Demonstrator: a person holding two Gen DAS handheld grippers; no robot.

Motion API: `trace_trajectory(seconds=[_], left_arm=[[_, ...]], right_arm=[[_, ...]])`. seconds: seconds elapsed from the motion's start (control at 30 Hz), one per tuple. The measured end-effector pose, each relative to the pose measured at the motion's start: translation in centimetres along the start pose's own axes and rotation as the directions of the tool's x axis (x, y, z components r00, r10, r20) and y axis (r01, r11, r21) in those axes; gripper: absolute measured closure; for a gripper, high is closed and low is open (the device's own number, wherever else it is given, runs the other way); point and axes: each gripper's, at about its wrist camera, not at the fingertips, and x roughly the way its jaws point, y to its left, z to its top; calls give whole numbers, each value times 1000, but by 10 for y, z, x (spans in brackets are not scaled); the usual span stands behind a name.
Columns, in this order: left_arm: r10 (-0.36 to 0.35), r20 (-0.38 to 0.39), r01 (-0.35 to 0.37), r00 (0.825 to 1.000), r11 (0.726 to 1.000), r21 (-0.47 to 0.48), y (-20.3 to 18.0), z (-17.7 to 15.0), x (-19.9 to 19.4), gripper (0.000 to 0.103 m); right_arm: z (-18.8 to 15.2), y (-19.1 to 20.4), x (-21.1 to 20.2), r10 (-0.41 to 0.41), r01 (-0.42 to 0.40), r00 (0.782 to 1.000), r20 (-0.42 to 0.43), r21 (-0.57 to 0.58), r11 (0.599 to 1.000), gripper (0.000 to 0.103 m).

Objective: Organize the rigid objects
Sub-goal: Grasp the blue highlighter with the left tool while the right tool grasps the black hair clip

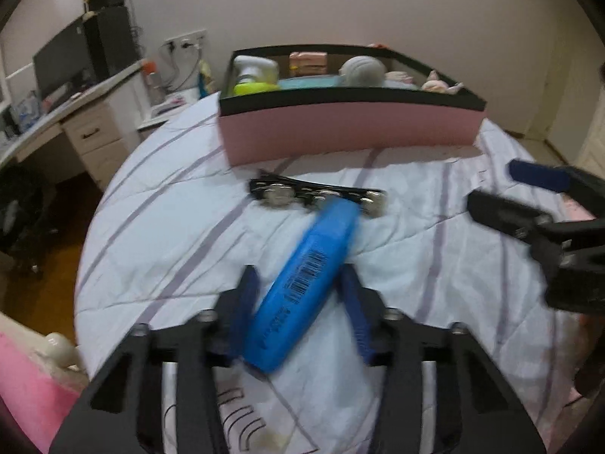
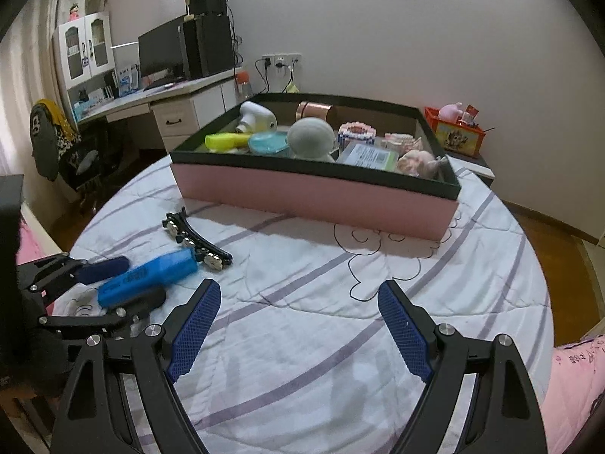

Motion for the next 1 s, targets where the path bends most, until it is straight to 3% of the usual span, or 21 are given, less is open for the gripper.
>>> trace_trajectory(seconds=[0.03, 0.3, 0.43, 0.6, 0.7, 0.73, 0.77, 0.87, 1.0], left_arm=[[-8, 10, 8, 1000, 1000, -5, 1, 0, -1, 77], [59, 35, -55, 998, 994, -97, 29, -5, -16, 77], [141, 6, -139, 990, 983, -122, 45, -7, -15, 77], [135, 3, -133, 991, 982, -136, 52, -7, -11, 77], [128, 1, -126, 992, 983, -135, 54, -6, -9, 77], [126, 2, -125, 992, 983, -135, 54, -5, -8, 77], [123, 1, -122, 992, 983, -136, 54, -5, -7, 77], [123, 0, -122, 992, 983, -134, 54, -4, -7, 77], [115, 1, -114, 993, 986, -122, 47, -3, -7, 77]], right_arm=[[1, 0, 3, 3, -3, 1000, -8, -4, 1000, 16], [12, 28, 35, 53, -60, 996, -64, -103, 993, 16], [25, 49, 50, 87, -99, 993, -82, -160, 982, 16], [40, 67, 76, 102, -123, 988, -113, -196, 973, 16], [44, 75, 88, 114, -141, 984, -137, -214, 967, 23], [45, 77, 89, 119, -147, 983, -140, -217, 965, 33], [47, 76, 91, 128, -157, 981, -143, -215, 964, 51], [47, 77, 89, 154, -186, 976, -156, -222, 957, 71], [35, 76, 72, 154, -188, 977, -150, -244, 951, 81]])
